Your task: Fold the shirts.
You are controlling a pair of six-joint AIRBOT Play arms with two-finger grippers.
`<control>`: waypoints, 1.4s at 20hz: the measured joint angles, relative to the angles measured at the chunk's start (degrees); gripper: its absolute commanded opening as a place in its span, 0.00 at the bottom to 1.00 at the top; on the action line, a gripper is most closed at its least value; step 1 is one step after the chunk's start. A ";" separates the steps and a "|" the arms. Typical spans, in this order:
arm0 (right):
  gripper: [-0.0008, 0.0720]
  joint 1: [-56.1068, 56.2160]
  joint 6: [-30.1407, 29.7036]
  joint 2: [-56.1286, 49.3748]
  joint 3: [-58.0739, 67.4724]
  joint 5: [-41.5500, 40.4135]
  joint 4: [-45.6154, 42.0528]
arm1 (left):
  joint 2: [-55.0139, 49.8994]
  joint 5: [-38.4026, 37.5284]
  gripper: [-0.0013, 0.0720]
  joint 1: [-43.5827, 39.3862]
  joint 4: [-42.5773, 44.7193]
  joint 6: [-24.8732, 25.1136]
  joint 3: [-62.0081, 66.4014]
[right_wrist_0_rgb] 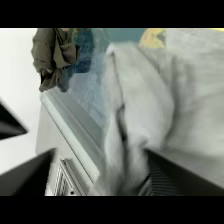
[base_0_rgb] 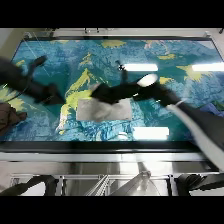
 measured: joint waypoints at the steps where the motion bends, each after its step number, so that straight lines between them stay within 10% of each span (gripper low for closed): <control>1: 0.97 1.84 -1.75 -2.03 0.44 -1.81 2.60 | 3.63 -1.11 0.04 2.36 -0.02 0.42 -4.20; 4: 0.65 1.64 -6.01 -4.09 1.14 0.33 7.65 | 13.22 -3.87 0.04 7.28 -0.59 1.77 -14.51; 11: 0.66 -18.27 -2.38 2.78 1.27 20.06 -1.70 | 24.06 -7.72 0.04 9.90 -2.51 3.34 -22.62; 13: 0.99 -23.47 2.69 4.83 0.31 22.34 -13.29 | 24.06 -7.91 0.04 10.03 -2.71 3.50 -23.06; 18: 0.99 -27.21 10.03 3.80 -4.28 20.48 -30.29 | 20.15 -6.71 0.04 10.12 -5.60 4.79 -23.43; 28: 0.92 -21.11 2.27 -7.80 -5.92 18.99 -13.81 | 15.89 -3.19 0.04 10.12 -11.17 8.28 -23.50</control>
